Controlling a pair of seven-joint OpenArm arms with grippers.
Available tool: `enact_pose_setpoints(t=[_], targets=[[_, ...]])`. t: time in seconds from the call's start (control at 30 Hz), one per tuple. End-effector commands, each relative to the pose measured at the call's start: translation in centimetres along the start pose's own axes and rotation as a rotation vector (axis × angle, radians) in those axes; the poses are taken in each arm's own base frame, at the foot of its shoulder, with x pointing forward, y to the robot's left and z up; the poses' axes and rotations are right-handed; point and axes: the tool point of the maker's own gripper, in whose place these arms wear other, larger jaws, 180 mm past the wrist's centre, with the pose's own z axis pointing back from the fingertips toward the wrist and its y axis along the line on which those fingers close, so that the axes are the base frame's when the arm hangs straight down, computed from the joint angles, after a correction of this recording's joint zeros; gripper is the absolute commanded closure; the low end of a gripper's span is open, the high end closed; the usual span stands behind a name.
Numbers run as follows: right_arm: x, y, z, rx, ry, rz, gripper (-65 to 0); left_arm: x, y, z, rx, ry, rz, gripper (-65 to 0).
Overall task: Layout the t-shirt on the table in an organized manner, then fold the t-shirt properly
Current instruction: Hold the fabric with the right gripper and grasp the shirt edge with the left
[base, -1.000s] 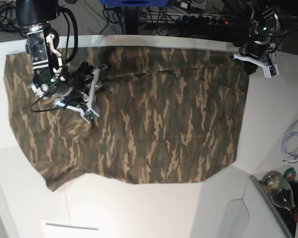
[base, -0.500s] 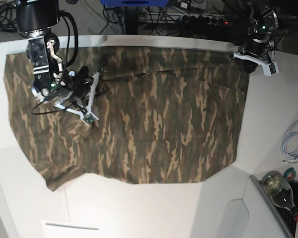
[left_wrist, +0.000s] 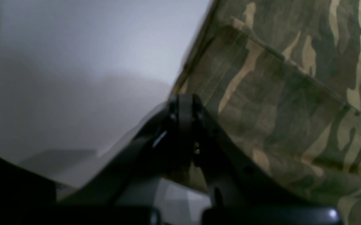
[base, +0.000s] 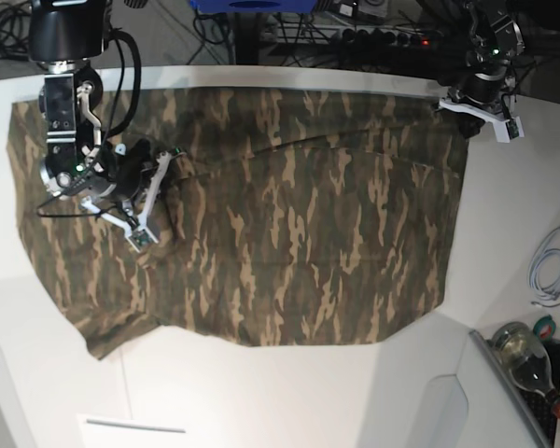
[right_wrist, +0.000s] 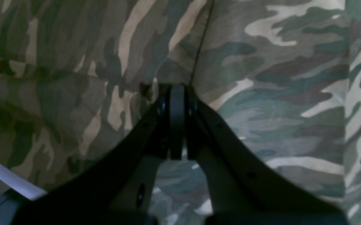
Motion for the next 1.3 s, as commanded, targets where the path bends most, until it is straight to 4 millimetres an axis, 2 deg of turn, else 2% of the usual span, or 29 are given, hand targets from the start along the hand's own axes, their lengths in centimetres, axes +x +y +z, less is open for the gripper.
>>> enact_pose_setpoints(t=[0.0,0.07,0.13,0.17,0.23,0.3,0.4,0.57,0.77,1.03,1.27], targets=[[2.0,-0.2,0.9,-0.013,-0.069,0.007,-0.9,0.7,0.3,0.2,0.005,-0.008,-0.014,0.0],[2.7,0.0,1.9,-0.026,-0.098,0.027,-3.8,1.6,0.1,0.4,0.001,-0.032,-0.021,0.0],[3.3,0.2,2.4,-0.032,-0.119,0.04,-13.5,2.0,0.0,0.5,0.0,-0.043,-0.024,0.0],[3.2,0.2,2.3,-0.03,-0.115,0.038,-19.8,2.1,-0.1,0.4,-0.001,-0.046,-0.024,0.0],[2.7,0.2,1.9,-0.023,-0.1,0.031,-28.5,2.2,-0.1,0.3,-0.001,-0.048,-0.026,0.0],[1.9,0.3,1.2,-0.01,-0.071,0.019,-32.1,2.2,-0.1,0.3,-0.001,-0.046,-0.026,0.0],[1.5,0.3,0.6,0.0,-0.052,0.008,-30.3,2.1,-0.1,0.3,0.0,-0.043,-0.026,0.0],[0.8,1.2,0.4,0.018,-0.042,-0.002,-21.9,1.9,-0.1,0.2,0.0,-0.039,-0.026,0.0],[0.4,2.4,0.9,0.028,-0.054,-0.004,-21.6,1.8,0.0,0.2,0.001,-0.037,-0.025,0.0],[0.2,2.5,0.8,0.03,-0.05,-0.006,-22.1,1.9,-0.1,0.2,0.0,-0.037,-0.025,0.0],[-0.5,2.4,-0.4,0.05,-0.014,-0.026,-22.1,1.9,-0.1,0.2,0.0,-0.037,-0.025,0.0]])
